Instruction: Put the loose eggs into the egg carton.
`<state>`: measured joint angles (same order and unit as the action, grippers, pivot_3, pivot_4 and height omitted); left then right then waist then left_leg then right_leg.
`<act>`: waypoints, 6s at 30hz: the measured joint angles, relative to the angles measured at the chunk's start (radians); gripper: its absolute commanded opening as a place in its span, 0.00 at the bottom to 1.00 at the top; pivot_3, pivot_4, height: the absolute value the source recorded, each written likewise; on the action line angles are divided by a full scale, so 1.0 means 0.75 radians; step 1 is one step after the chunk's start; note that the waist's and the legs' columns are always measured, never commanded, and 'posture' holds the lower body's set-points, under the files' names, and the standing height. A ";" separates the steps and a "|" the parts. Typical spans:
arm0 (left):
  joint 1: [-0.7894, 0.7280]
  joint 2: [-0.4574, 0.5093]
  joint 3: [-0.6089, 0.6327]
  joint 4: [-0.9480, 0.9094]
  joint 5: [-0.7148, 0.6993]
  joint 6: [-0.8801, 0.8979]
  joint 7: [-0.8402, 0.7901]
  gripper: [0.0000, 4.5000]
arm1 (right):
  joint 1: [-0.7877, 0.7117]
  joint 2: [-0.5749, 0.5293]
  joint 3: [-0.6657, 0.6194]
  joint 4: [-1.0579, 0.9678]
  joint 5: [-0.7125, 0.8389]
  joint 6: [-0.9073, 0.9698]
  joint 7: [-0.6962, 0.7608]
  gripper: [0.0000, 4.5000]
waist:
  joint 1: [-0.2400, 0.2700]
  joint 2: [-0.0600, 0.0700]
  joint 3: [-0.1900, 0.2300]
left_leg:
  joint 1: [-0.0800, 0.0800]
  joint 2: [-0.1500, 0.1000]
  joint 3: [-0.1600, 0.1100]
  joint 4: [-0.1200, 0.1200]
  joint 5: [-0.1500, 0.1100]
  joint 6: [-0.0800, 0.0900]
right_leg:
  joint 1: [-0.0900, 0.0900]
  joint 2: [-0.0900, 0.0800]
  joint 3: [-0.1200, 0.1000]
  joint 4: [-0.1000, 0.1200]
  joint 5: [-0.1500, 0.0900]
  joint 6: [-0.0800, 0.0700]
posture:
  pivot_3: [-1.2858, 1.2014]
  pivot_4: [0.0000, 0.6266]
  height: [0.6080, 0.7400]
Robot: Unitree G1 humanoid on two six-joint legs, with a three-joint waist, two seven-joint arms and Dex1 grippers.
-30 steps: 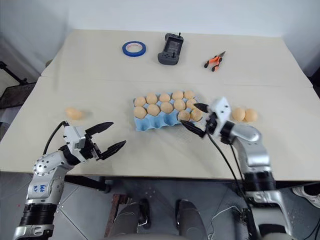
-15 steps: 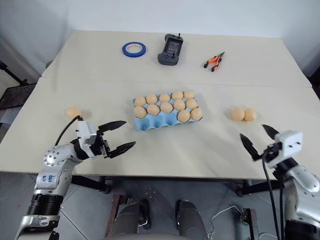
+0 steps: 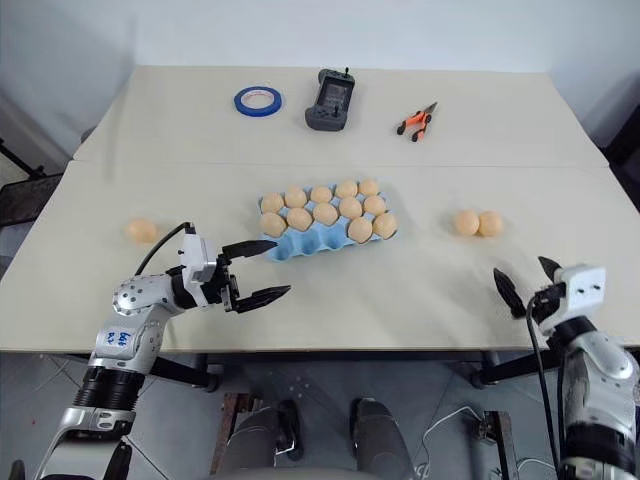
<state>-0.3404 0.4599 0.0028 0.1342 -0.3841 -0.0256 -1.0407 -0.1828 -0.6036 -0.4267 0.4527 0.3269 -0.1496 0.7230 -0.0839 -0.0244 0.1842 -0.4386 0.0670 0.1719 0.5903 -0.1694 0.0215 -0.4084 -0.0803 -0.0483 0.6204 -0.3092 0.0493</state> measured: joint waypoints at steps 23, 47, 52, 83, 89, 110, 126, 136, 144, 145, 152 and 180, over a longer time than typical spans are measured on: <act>0.113 0.018 0.050 -0.091 -0.001 -0.005 0.095 1.00 | -0.755 -0.089 0.299 0.877 -0.287 -0.101 0.047 0.55 | 0.001 0.001 0.001 | -0.001 0.000 -0.003 0.002 -0.001 0.002 | -0.001 -0.001 -0.002 0.005 0.003 0.005 | 0.52 0.24 1.00; 0.259 0.083 0.226 -0.110 -0.017 0.014 0.191 1.00 | -0.583 0.324 0.623 -0.332 -0.013 0.474 0.226 0.34 | 0.001 0.004 0.002 | -0.002 0.003 0.000 -0.009 0.000 -0.001 | -0.009 -0.001 -0.002 0.008 0.000 0.001 | 0.52 0.24 1.00; 0.262 0.082 0.233 -0.115 -0.021 0.031 0.208 1.00 | -0.586 0.381 0.716 -0.249 -0.102 0.458 0.190 0.49 | 0.012 0.004 0.002 | -0.004 0.000 0.001 -0.014 0.000 -0.002 | -0.013 -0.004 -0.004 0.007 0.003 0.006 | 0.52 0.24 1.00; 0.187 0.089 0.187 -0.140 -0.033 0.065 0.127 1.00 | 0.295 0.057 0.062 -0.461 0.063 0.050 0.213 1.00 | 0.033 0.003 0.002 | 0.000 0.000 0.000 -0.009 0.000 -0.002 | -0.004 -0.001 -0.003 -0.002 -0.001 -0.002 | 0.52 0.24 1.00; 0.130 0.087 0.161 -0.087 -0.027 0.061 0.102 1.00 | 0.281 0.058 0.033 -0.334 0.070 -0.010 0.198 1.00 | 0.033 0.003 0.002 | 0.000 0.000 -0.001 -0.007 0.000 -0.001 | -0.003 -0.001 -0.003 -0.002 -0.001 -0.002 | 0.52 0.24 1.00; 0.142 0.036 0.128 -0.073 -0.011 0.034 0.122 1.00 | -0.741 0.052 0.503 0.531 -0.229 0.044 0.374 1.00 | 0.017 0.004 0.002 | -0.001 0.000 -0.002 -0.003 -0.001 0.001 | -0.006 -0.001 -0.004 0.006 0.004 0.004 | 0.52 0.24 1.00; 0.266 0.050 0.154 -0.225 -0.032 -0.015 0.085 1.00 | -0.709 -0.015 0.500 0.432 -0.236 0.063 0.479 0.40 | 0.007 0.004 0.003 | -0.002 0.000 -0.002 -0.005 -0.001 0.000 | -0.007 -0.002 -0.004 0.005 0.008 0.012 | 0.52 0.24 1.00; 0.318 0.061 0.200 -0.202 -0.031 -0.028 0.150 1.00 | -0.604 0.155 0.599 -0.316 -0.027 0.477 0.490 0.40 | -0.008 0.005 0.003 | -0.001 0.004 -0.003 -0.007 0.000 -0.002 | -0.009 0.002 -0.003 0.007 0.003 0.002 | 0.52 0.24 1.00; 0.406 0.055 0.246 -0.211 -0.030 -0.025 0.232 1.00 | -0.735 0.409 0.784 -0.179 -0.158 0.449 0.355 0.54 | 0.008 0.004 0.003 | -0.004 -0.001 0.000 -0.014 0.000 -0.002 | -0.014 -0.004 -0.004 0.005 0.003 0.003 | 0.52 0.24 1.00; 0.410 0.056 0.253 -0.212 -0.030 -0.025 0.242 1.00 | -0.737 0.423 0.796 -0.153 -0.171 0.444 0.347 0.60 | 0.011 0.004 0.003 | -0.005 -0.001 0.000 -0.015 0.000 -0.002 | -0.015 -0.004 -0.004 0.005 0.003 0.004 | 0.52 0.24 1.00; 0.417 0.056 0.261 -0.222 -0.030 -0.024 0.284 1.00 | -0.738 0.484 0.836 -0.128 -0.188 0.434 0.344 0.99 | 0.000 0.004 0.003 | -0.005 0.000 0.001 -0.016 0.000 -0.002 | -0.017 -0.004 -0.005 0.007 0.005 0.007 | 0.52 0.24 1.00; 0.552 -0.128 0.731 -0.413 -0.063 0.297 1.139 1.00 | -0.036 0.095 0.347 -0.289 0.182 -0.079 0.762 0.99 | 0.007 0.003 0.003 | -0.005 0.001 -0.001 -0.014 -0.002 0.000 | -0.002 0.002 -0.006 -0.027 0.012 -0.001 | 0.52 0.24 1.00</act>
<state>0.0737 0.3640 0.5513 -0.1756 -0.4314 0.1967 -0.1865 -0.2095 -0.5323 -0.1667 0.2357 0.4637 -0.2091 1.2946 -0.0783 -0.0220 0.1863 -0.4424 0.0675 0.1709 0.5796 -0.1707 0.0215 -0.4098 -0.0791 -0.0525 0.6000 -0.3006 0.0482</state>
